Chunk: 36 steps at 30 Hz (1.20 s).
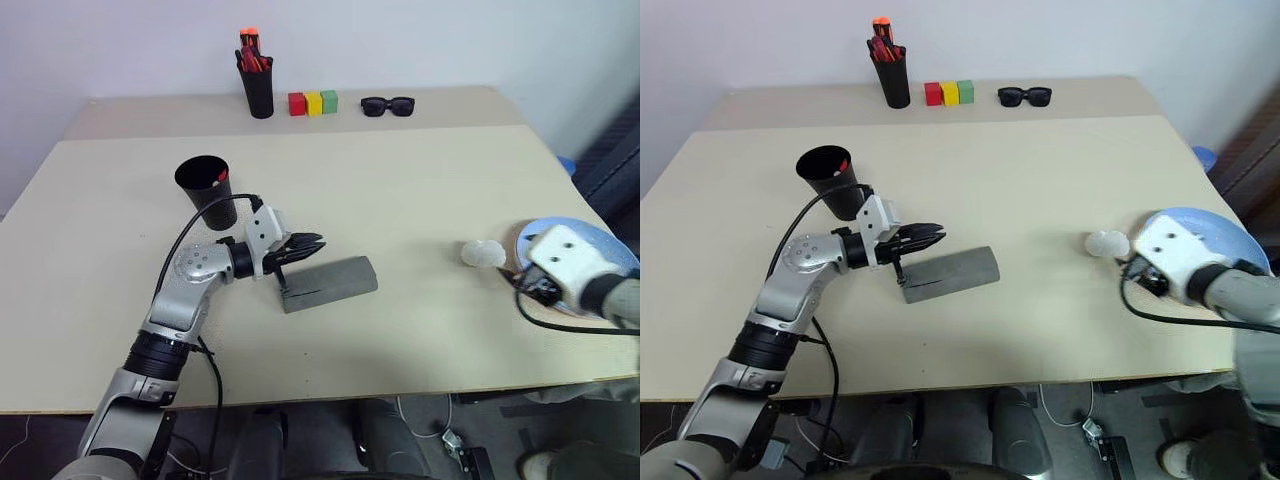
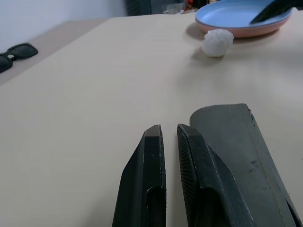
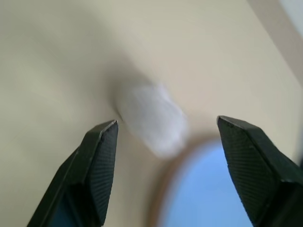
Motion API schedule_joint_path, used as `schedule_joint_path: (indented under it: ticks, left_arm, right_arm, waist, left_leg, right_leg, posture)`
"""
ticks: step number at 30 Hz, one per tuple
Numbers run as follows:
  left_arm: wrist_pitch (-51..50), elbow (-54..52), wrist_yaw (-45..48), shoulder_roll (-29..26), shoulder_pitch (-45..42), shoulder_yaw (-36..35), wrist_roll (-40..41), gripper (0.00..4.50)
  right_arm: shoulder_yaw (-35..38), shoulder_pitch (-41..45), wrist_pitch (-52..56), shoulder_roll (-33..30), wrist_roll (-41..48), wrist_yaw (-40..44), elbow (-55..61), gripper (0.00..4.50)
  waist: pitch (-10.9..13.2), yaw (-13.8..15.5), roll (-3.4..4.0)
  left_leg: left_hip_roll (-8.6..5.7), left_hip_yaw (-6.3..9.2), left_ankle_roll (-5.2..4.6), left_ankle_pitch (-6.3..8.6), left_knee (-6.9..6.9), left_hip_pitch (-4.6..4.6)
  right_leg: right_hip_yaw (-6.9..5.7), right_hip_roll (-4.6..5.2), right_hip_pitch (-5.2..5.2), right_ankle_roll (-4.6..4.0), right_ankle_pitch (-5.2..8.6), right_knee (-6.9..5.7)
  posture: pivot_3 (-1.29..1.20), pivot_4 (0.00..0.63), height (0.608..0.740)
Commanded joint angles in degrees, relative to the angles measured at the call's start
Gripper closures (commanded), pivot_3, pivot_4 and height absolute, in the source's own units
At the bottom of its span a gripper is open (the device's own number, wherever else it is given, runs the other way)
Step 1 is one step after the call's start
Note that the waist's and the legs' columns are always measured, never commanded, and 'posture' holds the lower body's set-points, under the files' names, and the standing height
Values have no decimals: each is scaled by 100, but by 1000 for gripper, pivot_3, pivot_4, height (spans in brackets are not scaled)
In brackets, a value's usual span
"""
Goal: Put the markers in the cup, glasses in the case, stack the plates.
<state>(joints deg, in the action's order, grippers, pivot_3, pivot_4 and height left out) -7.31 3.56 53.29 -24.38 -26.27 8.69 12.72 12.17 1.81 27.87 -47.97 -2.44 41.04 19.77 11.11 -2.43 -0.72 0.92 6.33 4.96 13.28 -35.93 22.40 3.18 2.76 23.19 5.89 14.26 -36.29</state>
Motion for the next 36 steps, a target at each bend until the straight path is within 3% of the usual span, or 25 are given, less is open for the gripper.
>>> schedule_joint_path:
  ticks: [1,5,6,8,13,21,25,29,36]
  left_arm:
    - [-40,-395,-106,-68,131,-133,55,4036]
    - [-153,-694,-214,-155,406,-228,103,4036]
    - [-158,-751,-239,-171,468,-230,93,4036]
    - [-182,-841,-298,-172,537,-221,83,4036]
    - [-335,-929,-386,-105,504,-173,122,4036]
    - [-641,-1061,-383,-106,407,-276,250,4036]
    - [-803,-1335,-310,-295,622,-451,445,4036]
    - [-950,-1483,-379,-403,720,-533,507,4036]
    - [-1041,-1676,-797,-557,1178,-1069,532,4036]
  right_arm:
    - [-359,254,-371,-1,-315,-272,-500,1007]
    - [-595,631,-574,237,-511,-766,-1389,1007]
    - [-595,667,-561,229,-528,-797,-1525,1241]
    - [-557,698,-678,192,-526,-859,-1669,1833]
    - [-352,622,-693,112,-405,-843,-1489,4349]
    - [767,359,307,-139,-536,-1277,-947,4436]
    - [883,31,335,-255,-611,-1275,-1068,2890]
    - [854,105,200,-368,-606,-1281,-1104,861]
    - [670,535,-647,-261,74,-685,-956,861]
  waist:
    - [0,22,0]
    - [0,28,0]
    - [0,26,0]
    - [0,31,0]
    - [0,22,0]
    - [0,28,2]
    - [0,4,1]
    - [-2,-17,6]
    - [-2,-37,6]
  left_leg:
    - [0,1,0,0,1,1]
    - [0,-1,0,0,1,1]
    - [0,0,-1,0,2,1]
    - [0,0,-1,0,3,0]
    - [0,0,-1,1,2,0]
    - [0,0,-1,1,2,0]
    - [0,1,-2,1,4,0]
    - [0,-3,-3,1,-2,-3]
    - [1,-4,-4,2,2,-4]
  right_leg:
    - [0,0,0,1,1,0]
    - [0,1,0,1,1,1]
    - [0,1,1,1,1,1]
    - [0,1,1,1,1,0]
    - [0,0,0,1,1,0]
    - [0,0,1,2,1,-2]
    - [0,-1,1,1,1,-1]
    - [3,0,1,-1,0,-2]
    - [6,-1,1,-1,1,-1]
  posture:
    - [0,150,740]
    - [0,150,740]
    - [0,150,740]
    - [0,150,740]
    - [0,150,740]
    - [0,150,740]
    - [0,150,740]
    - [0,150,740]
    - [0,150,740]
